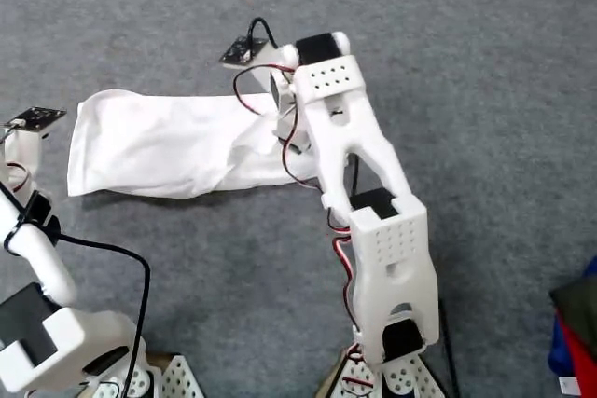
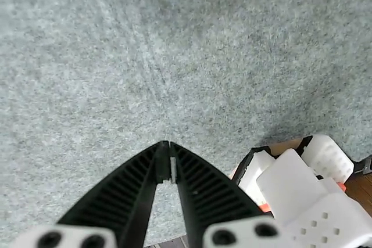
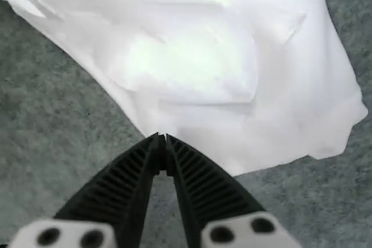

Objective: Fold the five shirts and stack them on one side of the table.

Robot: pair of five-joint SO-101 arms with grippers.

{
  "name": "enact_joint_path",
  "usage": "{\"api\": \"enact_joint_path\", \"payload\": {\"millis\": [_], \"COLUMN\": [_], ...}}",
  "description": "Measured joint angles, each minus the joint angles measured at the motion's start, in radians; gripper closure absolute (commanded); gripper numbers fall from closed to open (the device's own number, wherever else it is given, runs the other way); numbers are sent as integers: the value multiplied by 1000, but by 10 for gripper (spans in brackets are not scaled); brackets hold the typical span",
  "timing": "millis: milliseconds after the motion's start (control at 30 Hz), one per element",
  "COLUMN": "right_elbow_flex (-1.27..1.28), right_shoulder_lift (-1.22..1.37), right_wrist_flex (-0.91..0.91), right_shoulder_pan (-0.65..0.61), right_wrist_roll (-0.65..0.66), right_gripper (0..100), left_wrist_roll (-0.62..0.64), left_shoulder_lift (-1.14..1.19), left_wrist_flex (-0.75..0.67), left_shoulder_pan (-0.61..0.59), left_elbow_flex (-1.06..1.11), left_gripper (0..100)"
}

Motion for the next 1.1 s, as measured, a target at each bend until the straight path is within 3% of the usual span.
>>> {"api": "enact_joint_path", "payload": {"millis": [333, 667, 900, 1000, 1100], "right_elbow_flex": [57, -210, -453, -597, -749], "right_shoulder_lift": [48, 222, 290, 290, 290], "right_wrist_flex": [-276, -328, -245, -138, 3], "right_shoulder_pan": [-75, -35, -29, -26, -26], "right_wrist_roll": [-25, -29, -29, -29, -31], "right_gripper": [990, 990, 990, 990, 991], "left_wrist_roll": [0, 0, 8, 100, 242], "left_shoulder_lift": [0, 0, 0, 0, 2], "left_wrist_flex": [0, 0, -2, -43, -132], "left_shoulder_pan": [0, 0, 0, 18, 52], "left_elbow_flex": [0, 0, 0, -15, -61], "left_gripper": [981, 981, 980, 967, 872]}}
